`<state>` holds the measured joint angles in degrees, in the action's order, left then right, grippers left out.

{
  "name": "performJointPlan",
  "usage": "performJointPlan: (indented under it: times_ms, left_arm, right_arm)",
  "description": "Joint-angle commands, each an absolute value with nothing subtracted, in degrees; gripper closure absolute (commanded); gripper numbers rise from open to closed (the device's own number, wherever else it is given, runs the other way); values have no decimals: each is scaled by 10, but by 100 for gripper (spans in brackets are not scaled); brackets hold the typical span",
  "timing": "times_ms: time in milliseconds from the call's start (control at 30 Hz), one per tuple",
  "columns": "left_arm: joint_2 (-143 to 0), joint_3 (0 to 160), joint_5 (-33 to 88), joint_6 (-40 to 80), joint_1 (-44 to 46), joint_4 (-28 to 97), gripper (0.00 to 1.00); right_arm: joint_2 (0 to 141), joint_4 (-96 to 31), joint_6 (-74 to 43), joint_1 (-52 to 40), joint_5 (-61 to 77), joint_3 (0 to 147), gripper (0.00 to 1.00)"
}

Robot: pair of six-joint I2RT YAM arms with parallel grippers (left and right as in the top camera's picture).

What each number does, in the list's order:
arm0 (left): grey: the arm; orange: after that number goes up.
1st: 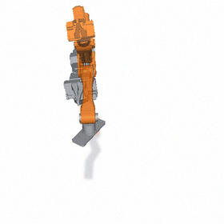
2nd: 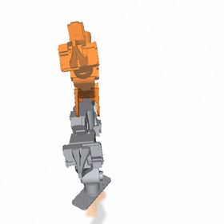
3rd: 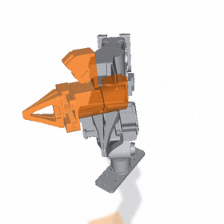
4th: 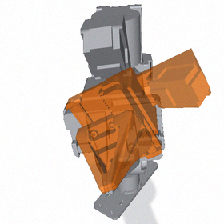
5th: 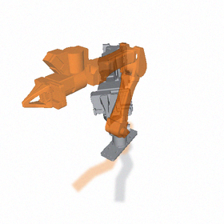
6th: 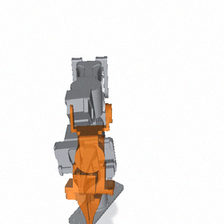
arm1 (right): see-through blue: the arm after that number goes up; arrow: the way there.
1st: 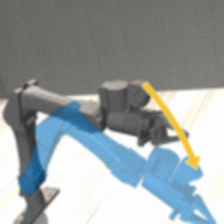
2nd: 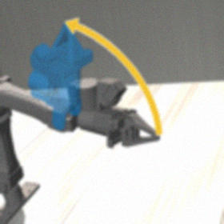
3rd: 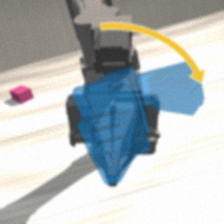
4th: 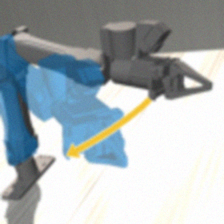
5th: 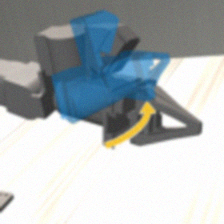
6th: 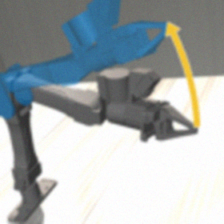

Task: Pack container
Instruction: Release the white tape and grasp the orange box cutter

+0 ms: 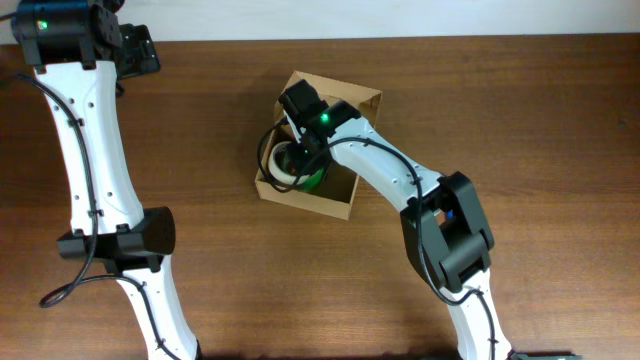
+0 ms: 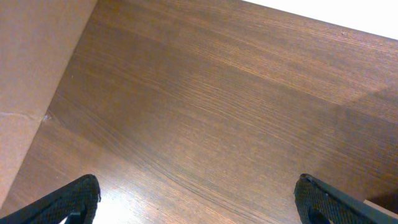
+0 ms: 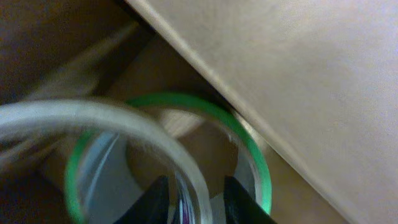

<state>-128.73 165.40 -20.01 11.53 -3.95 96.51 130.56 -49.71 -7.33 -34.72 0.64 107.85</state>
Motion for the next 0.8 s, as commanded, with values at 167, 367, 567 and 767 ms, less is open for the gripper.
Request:
performJointPlan:
  times_ms: [167, 367, 567, 767]
  left_arm:
    - [-1280, 1651, -208, 110, -42, 967, 0]
    - [-1280, 1651, -208, 110, -42, 967, 0]
    - [-1280, 1651, -208, 110, -42, 967, 0]
    - [-1280, 1651, -208, 110, -42, 967, 0]
  right_arm:
    - [1315, -573, -47, -348, -35, 1203, 65]
    - [1315, -620, -47, -348, -39, 1309, 63]
    - [1313, -675, -47, -348, -52, 1364, 61]
    - [1264, -725, -30, -334, -160, 1375, 61]
